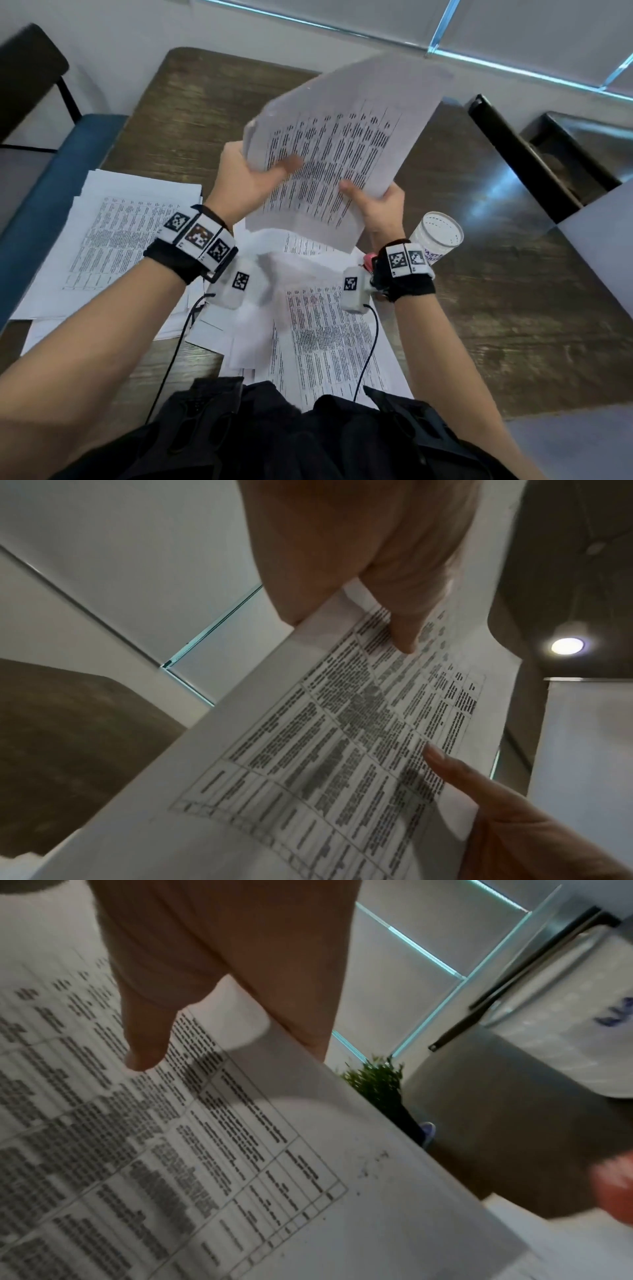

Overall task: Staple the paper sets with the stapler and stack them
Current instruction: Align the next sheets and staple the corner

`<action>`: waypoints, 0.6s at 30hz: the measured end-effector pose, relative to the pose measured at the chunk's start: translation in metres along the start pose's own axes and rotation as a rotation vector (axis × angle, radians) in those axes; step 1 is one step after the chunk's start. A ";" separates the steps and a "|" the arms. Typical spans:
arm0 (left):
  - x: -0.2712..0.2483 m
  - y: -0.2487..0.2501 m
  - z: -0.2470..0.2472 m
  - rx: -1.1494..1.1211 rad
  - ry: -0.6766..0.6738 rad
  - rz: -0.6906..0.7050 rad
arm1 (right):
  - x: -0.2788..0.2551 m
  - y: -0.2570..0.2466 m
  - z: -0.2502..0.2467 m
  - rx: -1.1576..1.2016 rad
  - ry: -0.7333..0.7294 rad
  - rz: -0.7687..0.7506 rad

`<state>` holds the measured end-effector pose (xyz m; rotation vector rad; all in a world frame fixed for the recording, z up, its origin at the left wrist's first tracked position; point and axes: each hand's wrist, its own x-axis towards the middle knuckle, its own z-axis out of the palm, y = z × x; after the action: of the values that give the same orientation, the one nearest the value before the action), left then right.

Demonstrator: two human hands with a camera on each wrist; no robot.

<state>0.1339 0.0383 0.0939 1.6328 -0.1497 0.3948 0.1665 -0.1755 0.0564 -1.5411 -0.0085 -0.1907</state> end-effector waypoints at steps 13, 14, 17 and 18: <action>-0.004 -0.005 -0.004 -0.113 0.073 0.040 | -0.006 -0.008 0.010 -0.015 -0.036 -0.054; -0.002 -0.003 -0.005 -0.116 0.087 0.054 | -0.008 -0.012 0.011 -0.020 -0.035 -0.070; 0.000 0.003 -0.004 -0.126 0.117 0.121 | -0.008 -0.021 0.013 0.011 -0.019 -0.112; -0.001 0.004 -0.003 -0.124 0.119 0.142 | -0.009 -0.024 0.013 0.030 -0.008 -0.110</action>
<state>0.1316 0.0403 0.0976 1.4773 -0.1974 0.5793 0.1560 -0.1619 0.0793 -1.5126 -0.1020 -0.2705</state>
